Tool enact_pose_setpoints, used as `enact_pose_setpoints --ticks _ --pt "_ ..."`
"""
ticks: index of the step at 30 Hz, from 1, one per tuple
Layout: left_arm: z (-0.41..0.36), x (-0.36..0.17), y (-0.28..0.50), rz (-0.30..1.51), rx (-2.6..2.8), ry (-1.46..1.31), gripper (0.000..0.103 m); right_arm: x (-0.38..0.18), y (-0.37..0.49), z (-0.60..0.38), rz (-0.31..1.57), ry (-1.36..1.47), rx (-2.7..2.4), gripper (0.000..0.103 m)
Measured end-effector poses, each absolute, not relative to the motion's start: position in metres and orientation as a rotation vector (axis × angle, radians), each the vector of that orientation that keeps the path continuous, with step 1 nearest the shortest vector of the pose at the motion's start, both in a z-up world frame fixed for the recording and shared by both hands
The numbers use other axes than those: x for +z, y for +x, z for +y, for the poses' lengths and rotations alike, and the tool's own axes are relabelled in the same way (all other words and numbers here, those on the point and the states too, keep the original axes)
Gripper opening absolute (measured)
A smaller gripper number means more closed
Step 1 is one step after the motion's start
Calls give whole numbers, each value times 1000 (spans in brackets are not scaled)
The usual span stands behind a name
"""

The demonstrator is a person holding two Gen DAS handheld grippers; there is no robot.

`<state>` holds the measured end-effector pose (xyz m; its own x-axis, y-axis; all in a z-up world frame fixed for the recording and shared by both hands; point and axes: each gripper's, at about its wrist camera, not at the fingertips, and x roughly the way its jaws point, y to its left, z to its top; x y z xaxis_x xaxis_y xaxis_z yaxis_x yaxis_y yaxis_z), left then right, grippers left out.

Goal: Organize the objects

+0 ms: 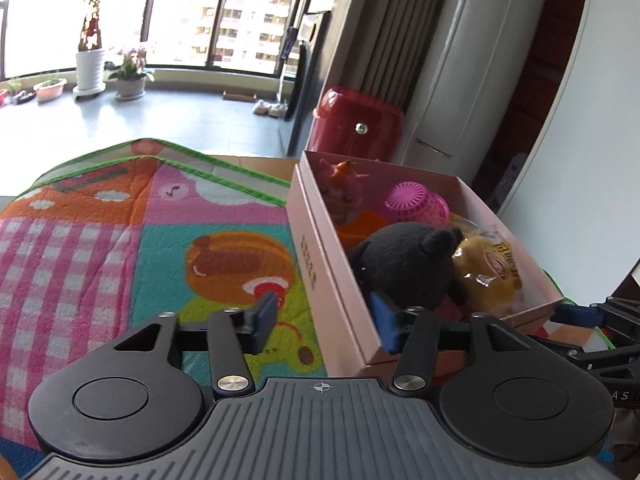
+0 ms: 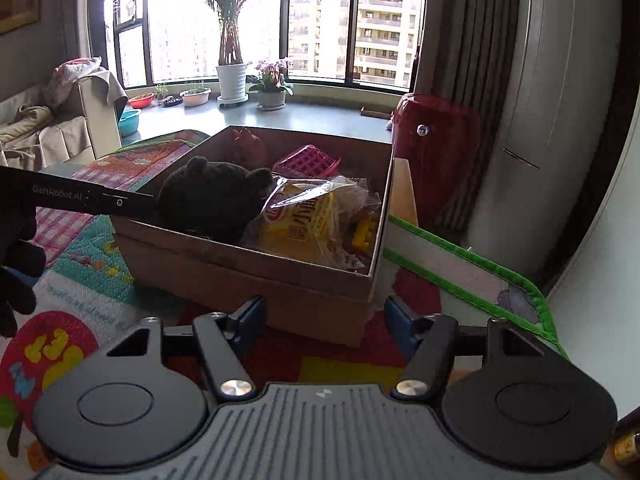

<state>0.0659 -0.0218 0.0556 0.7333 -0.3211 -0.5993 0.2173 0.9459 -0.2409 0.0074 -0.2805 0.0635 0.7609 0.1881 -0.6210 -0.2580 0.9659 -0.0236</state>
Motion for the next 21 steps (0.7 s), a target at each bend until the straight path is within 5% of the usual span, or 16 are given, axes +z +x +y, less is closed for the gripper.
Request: enact_pose_setpoints --ticks 2,6,11,15,21 --pt "-8 56 68 665 -237 -173 77 62 18 -275 668 -89 265 67" --pt "20 58 79 602 -131 -181 79 61 49 -243 653 -98 279 67" --pt "54 55 103 597 -26 -208 101 60 82 -198 623 -163 271 67" --pt "65 53 105 598 -32 -234 101 59 85 -185 631 -169 259 68" --pt "63 62 90 561 -15 -240 99 60 50 -189 651 -141 256 103"
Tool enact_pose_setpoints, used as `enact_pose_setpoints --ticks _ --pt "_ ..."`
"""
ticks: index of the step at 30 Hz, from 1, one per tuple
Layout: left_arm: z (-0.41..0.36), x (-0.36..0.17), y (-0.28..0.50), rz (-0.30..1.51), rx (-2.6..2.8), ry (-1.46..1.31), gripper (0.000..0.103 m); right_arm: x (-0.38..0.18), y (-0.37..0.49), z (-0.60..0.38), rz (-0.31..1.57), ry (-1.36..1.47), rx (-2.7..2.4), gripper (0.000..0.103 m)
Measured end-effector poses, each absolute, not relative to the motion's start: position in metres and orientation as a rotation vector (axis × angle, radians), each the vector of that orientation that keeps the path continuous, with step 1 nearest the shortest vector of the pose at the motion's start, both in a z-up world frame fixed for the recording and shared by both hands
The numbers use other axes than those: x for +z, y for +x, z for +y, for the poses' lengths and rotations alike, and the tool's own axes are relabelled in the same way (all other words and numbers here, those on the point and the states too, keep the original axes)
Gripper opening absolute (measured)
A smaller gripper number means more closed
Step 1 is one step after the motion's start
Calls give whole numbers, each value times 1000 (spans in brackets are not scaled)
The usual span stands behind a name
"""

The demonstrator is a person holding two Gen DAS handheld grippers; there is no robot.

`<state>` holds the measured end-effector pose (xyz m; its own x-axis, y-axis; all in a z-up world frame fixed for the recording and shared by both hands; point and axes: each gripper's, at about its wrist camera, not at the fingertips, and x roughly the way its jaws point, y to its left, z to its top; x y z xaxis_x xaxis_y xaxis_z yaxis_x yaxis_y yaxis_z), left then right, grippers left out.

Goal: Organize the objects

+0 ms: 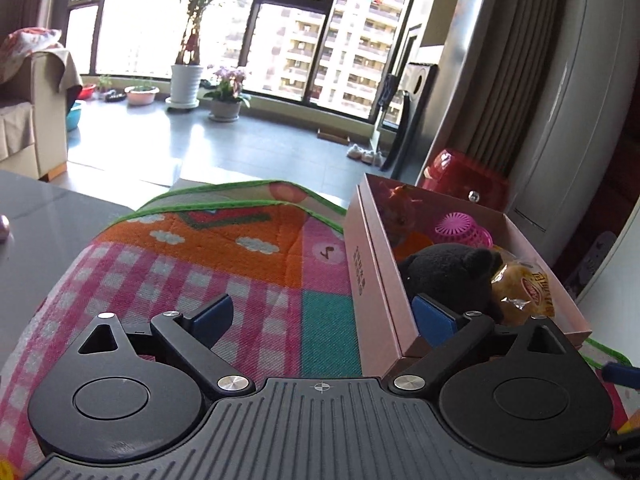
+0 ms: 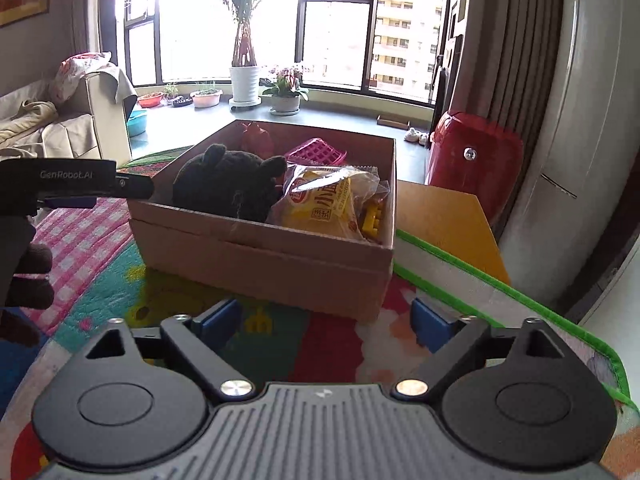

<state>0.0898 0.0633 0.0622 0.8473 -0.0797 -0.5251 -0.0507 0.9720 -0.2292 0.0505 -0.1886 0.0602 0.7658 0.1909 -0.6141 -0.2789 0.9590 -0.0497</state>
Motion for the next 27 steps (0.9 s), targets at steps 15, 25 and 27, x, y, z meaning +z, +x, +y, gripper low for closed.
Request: enact_pose_setpoints --ticks 15,25,27 --pt "-10 21 -32 658 -111 -57 99 23 -11 -201 748 -64 178 103" --pt "-16 20 -28 677 -43 13 98 18 -15 -205 689 -52 181 103" --pt "-17 20 -28 676 -44 10 98 18 -15 -205 688 -51 181 103"
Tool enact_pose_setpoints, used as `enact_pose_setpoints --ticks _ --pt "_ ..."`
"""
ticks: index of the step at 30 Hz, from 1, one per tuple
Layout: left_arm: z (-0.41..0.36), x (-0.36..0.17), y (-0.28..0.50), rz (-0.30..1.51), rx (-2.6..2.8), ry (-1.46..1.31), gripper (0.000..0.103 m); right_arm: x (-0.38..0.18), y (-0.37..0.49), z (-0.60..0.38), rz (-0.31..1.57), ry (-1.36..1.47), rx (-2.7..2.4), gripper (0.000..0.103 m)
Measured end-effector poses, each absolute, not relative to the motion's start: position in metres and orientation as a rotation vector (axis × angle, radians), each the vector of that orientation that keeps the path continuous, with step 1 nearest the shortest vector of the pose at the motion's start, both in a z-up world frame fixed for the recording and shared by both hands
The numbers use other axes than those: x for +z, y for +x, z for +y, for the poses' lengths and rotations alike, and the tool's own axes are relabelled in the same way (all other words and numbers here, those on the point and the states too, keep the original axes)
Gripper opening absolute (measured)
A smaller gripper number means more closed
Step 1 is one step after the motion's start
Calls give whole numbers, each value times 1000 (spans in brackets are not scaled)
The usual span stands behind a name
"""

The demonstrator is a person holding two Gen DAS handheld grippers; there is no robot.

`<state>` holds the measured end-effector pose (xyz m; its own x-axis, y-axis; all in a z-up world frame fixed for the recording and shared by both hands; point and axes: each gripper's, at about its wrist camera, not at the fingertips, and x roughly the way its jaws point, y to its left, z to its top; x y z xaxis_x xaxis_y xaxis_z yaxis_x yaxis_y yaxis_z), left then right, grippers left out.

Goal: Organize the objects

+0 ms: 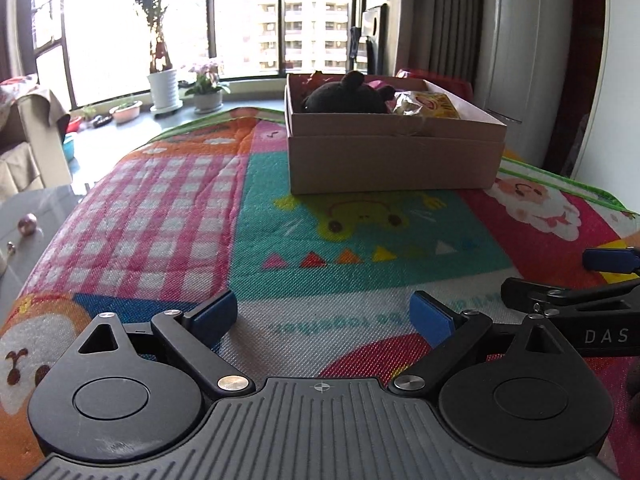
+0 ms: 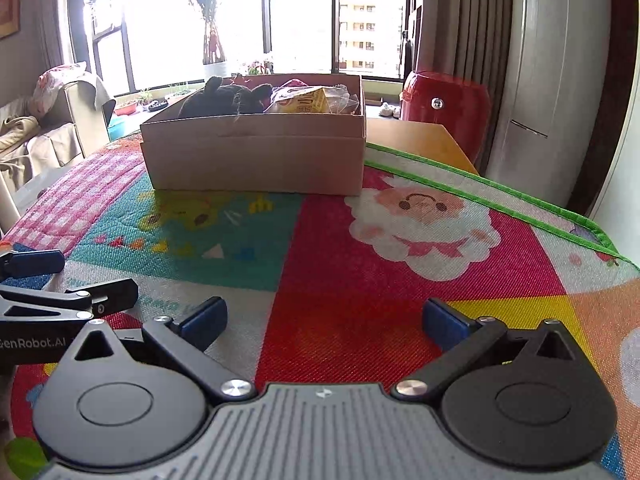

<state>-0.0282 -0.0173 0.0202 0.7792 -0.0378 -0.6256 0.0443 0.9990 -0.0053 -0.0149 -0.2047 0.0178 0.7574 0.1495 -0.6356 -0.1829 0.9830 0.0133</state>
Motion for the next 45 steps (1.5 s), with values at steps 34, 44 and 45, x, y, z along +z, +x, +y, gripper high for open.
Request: enact_pose_setpoints --ticks 34,44,45 --pt "-11 22 -34 665 -23 -15 93 18 -16 -204 687 -51 175 103" --pt "-12 22 -33 665 -23 -11 93 17 -15 -204 686 -51 175 103" --pt "-12 22 -33 665 -23 -11 93 17 -15 -204 687 -51 175 103"
